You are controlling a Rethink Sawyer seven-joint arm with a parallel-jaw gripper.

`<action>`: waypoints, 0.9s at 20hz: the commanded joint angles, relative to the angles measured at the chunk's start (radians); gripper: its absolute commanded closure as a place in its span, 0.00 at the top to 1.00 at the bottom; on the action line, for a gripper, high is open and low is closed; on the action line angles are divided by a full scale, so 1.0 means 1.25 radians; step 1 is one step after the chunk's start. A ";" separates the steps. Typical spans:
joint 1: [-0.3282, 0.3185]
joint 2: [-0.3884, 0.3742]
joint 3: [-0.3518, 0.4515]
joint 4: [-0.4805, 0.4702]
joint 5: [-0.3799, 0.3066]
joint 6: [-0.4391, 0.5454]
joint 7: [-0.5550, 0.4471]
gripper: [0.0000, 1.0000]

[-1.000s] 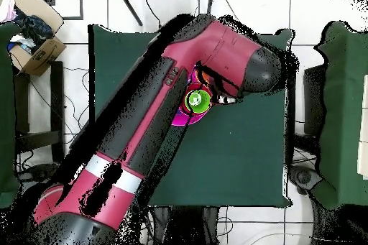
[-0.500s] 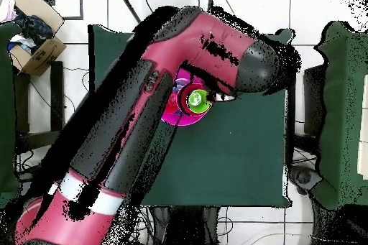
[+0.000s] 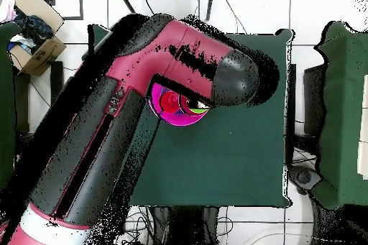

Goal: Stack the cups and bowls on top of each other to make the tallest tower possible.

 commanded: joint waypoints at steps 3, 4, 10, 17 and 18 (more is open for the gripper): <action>-0.023 0.023 0.121 0.077 0.015 0.043 -0.144 0.00; -0.026 0.023 0.124 0.078 0.017 0.045 -0.148 0.00; -0.044 0.027 0.141 0.093 0.028 0.059 -0.173 0.00; -0.039 0.020 0.153 0.133 0.043 0.087 -0.206 0.00; -0.039 0.018 0.157 0.136 0.048 0.090 -0.205 0.00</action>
